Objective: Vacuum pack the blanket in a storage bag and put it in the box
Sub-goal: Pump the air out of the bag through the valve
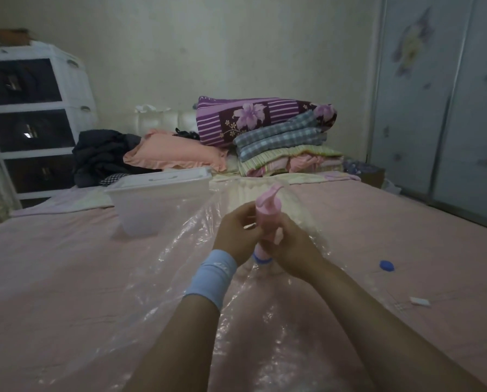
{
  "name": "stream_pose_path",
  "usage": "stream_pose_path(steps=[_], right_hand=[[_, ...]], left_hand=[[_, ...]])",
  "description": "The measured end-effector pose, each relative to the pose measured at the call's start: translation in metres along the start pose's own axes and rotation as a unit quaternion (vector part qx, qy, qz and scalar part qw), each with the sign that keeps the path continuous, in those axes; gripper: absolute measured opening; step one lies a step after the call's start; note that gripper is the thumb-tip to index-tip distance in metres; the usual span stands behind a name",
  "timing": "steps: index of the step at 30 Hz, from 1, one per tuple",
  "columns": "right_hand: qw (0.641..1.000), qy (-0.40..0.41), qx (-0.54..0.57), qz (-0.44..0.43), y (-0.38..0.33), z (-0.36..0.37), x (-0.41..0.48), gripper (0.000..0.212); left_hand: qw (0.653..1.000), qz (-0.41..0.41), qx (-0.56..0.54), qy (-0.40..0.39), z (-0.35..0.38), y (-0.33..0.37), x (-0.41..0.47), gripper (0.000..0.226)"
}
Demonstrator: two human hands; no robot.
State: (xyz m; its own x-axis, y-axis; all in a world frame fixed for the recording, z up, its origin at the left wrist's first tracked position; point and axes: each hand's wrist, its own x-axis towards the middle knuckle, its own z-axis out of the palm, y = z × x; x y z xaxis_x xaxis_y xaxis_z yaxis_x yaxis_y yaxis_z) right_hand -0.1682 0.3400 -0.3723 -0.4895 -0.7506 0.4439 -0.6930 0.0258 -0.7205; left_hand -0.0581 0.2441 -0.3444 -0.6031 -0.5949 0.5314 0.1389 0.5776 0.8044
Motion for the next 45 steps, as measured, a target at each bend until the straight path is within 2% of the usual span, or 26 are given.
stream_pose_path(steps=[5, 8, 10, 12, 14, 16, 20, 23, 26, 28, 31, 34, 35, 37, 40, 43, 45], right_hand=[[0.999, 0.038, -0.02, 0.013, -0.003, -0.005, 0.002, 0.035], [1.0, -0.005, -0.017, 0.021, -0.003, -0.008, 0.0, 0.046], [0.999, -0.014, 0.03, 0.005, -0.011, -0.015, -0.004, 0.06], [0.997, 0.046, 0.046, -0.038, -0.024, -0.024, -0.01, 0.069], [0.988, 0.116, 0.007, -0.105, -0.04, -0.034, -0.016, 0.074], [0.973, 0.144, -0.06, -0.171, -0.055, -0.039, -0.02, 0.068], [0.936, 0.144, -0.22, -0.233, -0.068, -0.039, -0.016, 0.033], [0.915, 0.12, -0.291, -0.253, -0.066, -0.033, -0.012, 0.032], [0.92, 0.123, -0.281, -0.243, -0.068, -0.028, -0.01, 0.028], [0.917, 0.131, -0.269, -0.262, -0.076, -0.031, -0.008, 0.034], [0.897, 0.205, -0.232, -0.314, -0.104, -0.051, -0.007, 0.028], [0.843, 0.341, -0.236, -0.343, -0.133, -0.069, -0.008, 0.027], [0.833, 0.358, -0.239, -0.348, -0.136, -0.069, -0.008, 0.029], [0.853, 0.324, -0.234, -0.337, -0.129, -0.058, -0.008, 0.031], [0.907, 0.171, -0.294, -0.249, -0.095, -0.033, -0.011, 0.04], [0.908, 0.069, -0.364, -0.197, -0.077, -0.03, -0.011, 0.036], [0.904, 0.094, -0.343, -0.236, -0.093, -0.043, -0.012, 0.039]], left_hand=[[0.999, 0.002, 0.014, -0.033, -0.007, 0.0, 0.005, 0.042], [0.999, 0.001, -0.001, -0.04, -0.005, 0.004, 0.0, 0.048], [0.999, 0.023, -0.001, -0.036, -0.001, 0.005, -0.004, 0.044], [0.999, 0.037, -0.014, -0.028, 0.0, 0.005, -0.005, 0.04], [0.999, 0.031, -0.02, -0.022, 0.0, 0.005, -0.006, 0.039], [0.999, 0.026, -0.023, -0.027, 0.001, 0.005, -0.006, 0.036], [1.0, 0.024, -0.009, -0.015, -0.002, -0.001, -0.004, 0.03], [1.0, 0.008, 0.013, -0.026, -0.007, -0.006, -0.002, 0.036], [0.999, 0.006, 0.01, -0.035, -0.009, -0.004, -0.004, 0.048], [0.999, 0.007, 0.002, -0.035, -0.009, -0.004, -0.005, 0.045], [0.999, 0.0, -0.007, -0.046, -0.009, -0.004, -0.002, 0.049], [0.998, -0.001, -0.009, -0.055, -0.006, -0.003, -0.004, 0.051], [0.998, 0.001, -0.006, -0.057, -0.005, -0.003, -0.004, 0.051], [0.998, 0.006, 0.001, -0.062, -0.006, -0.003, -0.006, 0.048], [0.999, 0.004, -0.013, -0.052, -0.009, -0.002, -0.008, 0.035], [0.998, -0.003, -0.014, -0.057, -0.01, -0.001, -0.011, 0.035], [0.998, -0.004, -0.026, -0.055, -0.009, -0.003, -0.01, 0.041]])
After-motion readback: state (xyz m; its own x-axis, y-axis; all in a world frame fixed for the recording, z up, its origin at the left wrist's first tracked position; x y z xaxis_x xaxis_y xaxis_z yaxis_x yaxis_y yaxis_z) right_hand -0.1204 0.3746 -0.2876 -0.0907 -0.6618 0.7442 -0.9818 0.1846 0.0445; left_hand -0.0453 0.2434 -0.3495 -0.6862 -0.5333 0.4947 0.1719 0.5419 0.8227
